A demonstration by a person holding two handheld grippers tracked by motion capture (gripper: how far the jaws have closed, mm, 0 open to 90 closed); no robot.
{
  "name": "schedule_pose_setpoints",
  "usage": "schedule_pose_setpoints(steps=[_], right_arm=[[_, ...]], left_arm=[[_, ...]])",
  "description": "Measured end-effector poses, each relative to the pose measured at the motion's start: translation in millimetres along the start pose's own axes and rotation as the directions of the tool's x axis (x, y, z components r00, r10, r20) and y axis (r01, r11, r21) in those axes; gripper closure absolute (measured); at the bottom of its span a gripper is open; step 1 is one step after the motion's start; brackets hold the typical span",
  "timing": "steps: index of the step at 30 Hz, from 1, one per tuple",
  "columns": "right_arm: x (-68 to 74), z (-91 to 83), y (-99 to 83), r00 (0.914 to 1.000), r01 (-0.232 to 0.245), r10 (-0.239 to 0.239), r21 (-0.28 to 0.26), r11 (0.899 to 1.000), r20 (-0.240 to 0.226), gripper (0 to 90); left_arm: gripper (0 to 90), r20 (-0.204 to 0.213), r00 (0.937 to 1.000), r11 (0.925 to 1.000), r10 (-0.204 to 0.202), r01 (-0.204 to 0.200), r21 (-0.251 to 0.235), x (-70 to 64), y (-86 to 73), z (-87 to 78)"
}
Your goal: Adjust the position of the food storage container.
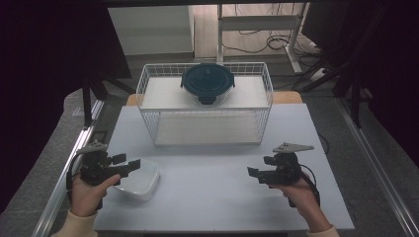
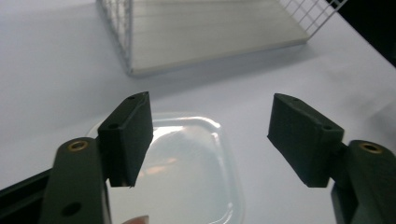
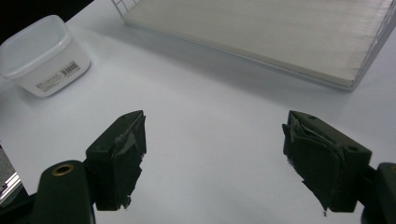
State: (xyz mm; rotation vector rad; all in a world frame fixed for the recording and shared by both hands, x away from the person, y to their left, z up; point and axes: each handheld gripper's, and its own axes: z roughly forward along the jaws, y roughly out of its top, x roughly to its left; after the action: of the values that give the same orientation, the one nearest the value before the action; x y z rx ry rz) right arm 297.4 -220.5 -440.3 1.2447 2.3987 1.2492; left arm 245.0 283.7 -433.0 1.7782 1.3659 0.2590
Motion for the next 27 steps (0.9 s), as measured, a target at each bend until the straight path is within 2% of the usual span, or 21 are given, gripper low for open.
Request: schedule_pose_setpoints(steps=[7, 8, 9, 11, 12, 13, 16, 19, 21, 25, 27], right_arm=[[-0.2, -1.0, -2.6, 0.9998, 0.012, -0.012, 0.013, 1.0, 0.015, 21.3], [-1.0, -1.1, -3.3, 0.9997, 0.014, -0.014, 0.017, 1.0, 0.02, 21.3], [-1.7, -1.4, -4.1, 0.9997, 0.01, -0.011, 0.022, 1.0, 0.022, 21.3], [-2.8, -1.2, -5.6, 0.9997, 0.004, -0.004, 0.027, 1.0, 0.024, 21.3], [-3.0, -1.3, -6.3, 0.9997, 0.004, -0.004, 0.027, 1.0, 0.023, 21.3], [-2.9, -1.4, -6.8, 0.9998, 0.003, -0.003, 0.029, 1.0, 0.02, 21.3], [-3.4, -1.6, -7.2, 0.9998, 0.004, -0.005, 0.035, 0.999, 0.02, 21.2], [-4.2, -1.3, -7.3, 0.9997, 0.004, -0.005, 0.037, 0.999, 0.024, 21.1], [-4.3, -1.5, -7.8, 0.9997, 0.002, -0.003, 0.04, 0.999, 0.025, 21.1], [-4.1, -2.4, -8.6, 0.9996, 0.001, -0.002, 0.043, 0.999, 0.027, 21.1], [-4.0, -2.5, -8.8, 0.9996, 0.0, -0.001, 0.044, 0.999, 0.028, 21.1]], left_arm=[[40.4, -0.078, 0.9962, 0.9988, -0.038, 0.04, 0.027, 26.0, -11.8, -2.6], [41.7, -0.078, 0.9962, 0.9988, -0.038, 0.04, 0.027, 26.0, -11.8, -2.6], [42.8, -0.092, 0.9944, 0.9979, -0.052, 0.056, 0.034, 33.5, -16.7, -4.0], [45.8, -0.1, 0.9933, 0.9973, -0.059, 0.063, 0.038, 37.2, -19.3, -4.7], [47.9, -0.124, 0.9902, 0.9962, -0.064, 0.071, 0.051, 44.0, -24.3, -5.1], [49.4, -0.13, 0.9889, 0.9953, -0.071, 0.079, 0.056, 47.5, -26.4, -4.6], [59.8, -0.141, 0.9861, 0.9925, -0.088, 0.099, 0.072, 57.1, -31.2, -2.7], [77.3, -0.16, 0.9842, 0.9899, -0.075, 0.093, 0.108, 61.3, -34.1, -0.5], [85.8, -0.164, 0.984, 0.9891, -0.07, 0.09, 0.116, 62.2, -34.6, -1.1], [90.0, -0.192, 0.9792, 0.9856, -0.066, 0.094, 0.141, 65.9, -37.4, 0.7], [90.0, -0.189, 0.9791, 0.9822, -0.074, 0.104, 0.156, 69.5, -40.3, 3.6]])
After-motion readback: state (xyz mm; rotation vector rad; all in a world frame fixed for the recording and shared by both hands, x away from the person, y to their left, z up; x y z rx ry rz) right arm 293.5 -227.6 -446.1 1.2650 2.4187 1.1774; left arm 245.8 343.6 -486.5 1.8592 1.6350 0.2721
